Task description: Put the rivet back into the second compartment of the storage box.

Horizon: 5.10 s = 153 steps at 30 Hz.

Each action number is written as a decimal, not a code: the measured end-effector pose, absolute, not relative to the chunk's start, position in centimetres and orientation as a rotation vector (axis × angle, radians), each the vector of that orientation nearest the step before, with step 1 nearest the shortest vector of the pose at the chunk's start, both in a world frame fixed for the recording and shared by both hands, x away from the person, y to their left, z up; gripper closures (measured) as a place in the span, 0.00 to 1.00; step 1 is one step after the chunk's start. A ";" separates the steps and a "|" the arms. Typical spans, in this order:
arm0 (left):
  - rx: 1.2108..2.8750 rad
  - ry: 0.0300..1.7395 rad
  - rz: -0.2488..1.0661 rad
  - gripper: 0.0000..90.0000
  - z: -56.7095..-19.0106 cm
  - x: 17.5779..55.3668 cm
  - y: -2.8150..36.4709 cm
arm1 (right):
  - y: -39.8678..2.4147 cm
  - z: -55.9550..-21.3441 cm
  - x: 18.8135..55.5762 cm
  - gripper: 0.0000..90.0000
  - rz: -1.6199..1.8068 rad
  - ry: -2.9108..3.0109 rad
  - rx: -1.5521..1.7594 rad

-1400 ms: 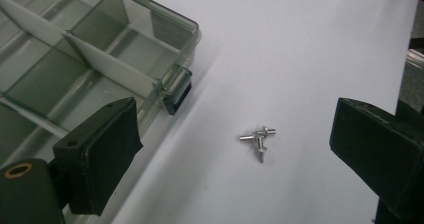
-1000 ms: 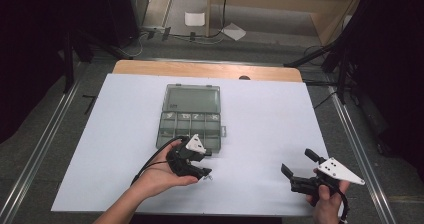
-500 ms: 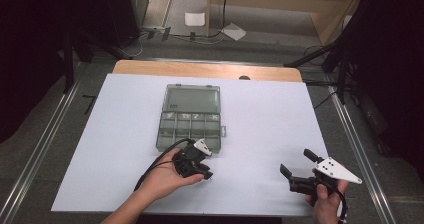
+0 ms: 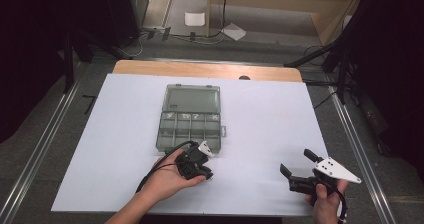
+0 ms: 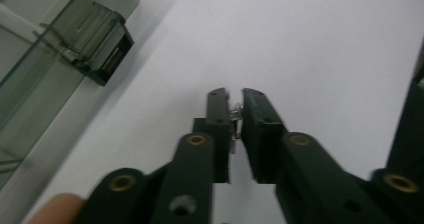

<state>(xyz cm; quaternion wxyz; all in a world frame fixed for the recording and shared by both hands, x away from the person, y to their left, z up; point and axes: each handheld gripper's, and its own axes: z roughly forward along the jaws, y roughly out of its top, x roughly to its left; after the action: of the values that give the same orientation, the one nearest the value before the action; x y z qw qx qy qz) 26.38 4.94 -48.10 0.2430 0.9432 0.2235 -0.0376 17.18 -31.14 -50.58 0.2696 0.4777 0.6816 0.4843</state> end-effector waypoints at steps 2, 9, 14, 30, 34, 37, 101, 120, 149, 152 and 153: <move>2.578 0.613 -0.107 0.92 -48.1 26.4 5.0 | -31.1 -50.6 17.2 0.00 1.311 1.831 1.295; 2.596 0.598 -0.095 0.92 -48.3 26.2 4.7 | -31.2 -50.6 17.2 0.00 1.302 1.829 1.293; 2.596 0.598 -0.094 0.95 -48.4 26.1 4.5 | -31.2 -50.6 17.2 0.00 1.297 1.836 1.282; 2.600 0.594 -0.096 0.97 -48.4 26.0 4.5 | -31.1 -50.7 17.2 0.00 1.292 1.838 1.290; 2.599 0.613 -0.093 0.97 -48.2 26.1 4.8 | -31.1 -50.8 17.2 0.00 1.295 1.835 1.291; 2.591 0.617 -0.091 0.97 -48.0 26.2 5.0 | -31.1 -50.8 17.2 0.00 1.288 1.843 1.287; 2.490 0.745 -0.014 0.97 -42.7 30.0 10.4 | -30.6 -51.1 17.4 0.00 1.287 1.864 1.271; 2.458 0.786 -0.020 0.97 -42.3 31.7 11.2 | -30.5 -51.1 17.4 0.00 1.283 1.869 1.270; 2.414 0.877 0.000 0.97 -42.7 35.3 12.0 | -30.3 -51.0 17.2 0.00 1.285 1.876 1.240; 2.408 0.890 0.004 0.97 -42.8 35.6 12.0 | -30.3 -51.0 17.3 0.00 1.283 1.877 1.238; 2.407 0.891 0.005 0.97 -42.8 35.7 12.0 | -30.3 -51.0 17.3 0.00 1.282 1.877 1.238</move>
<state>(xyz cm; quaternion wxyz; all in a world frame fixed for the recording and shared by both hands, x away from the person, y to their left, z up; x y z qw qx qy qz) 35.73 11.98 -42.82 0.2838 0.8993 0.3328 0.0017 17.27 -30.30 -50.97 0.2730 0.4601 0.6977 0.4765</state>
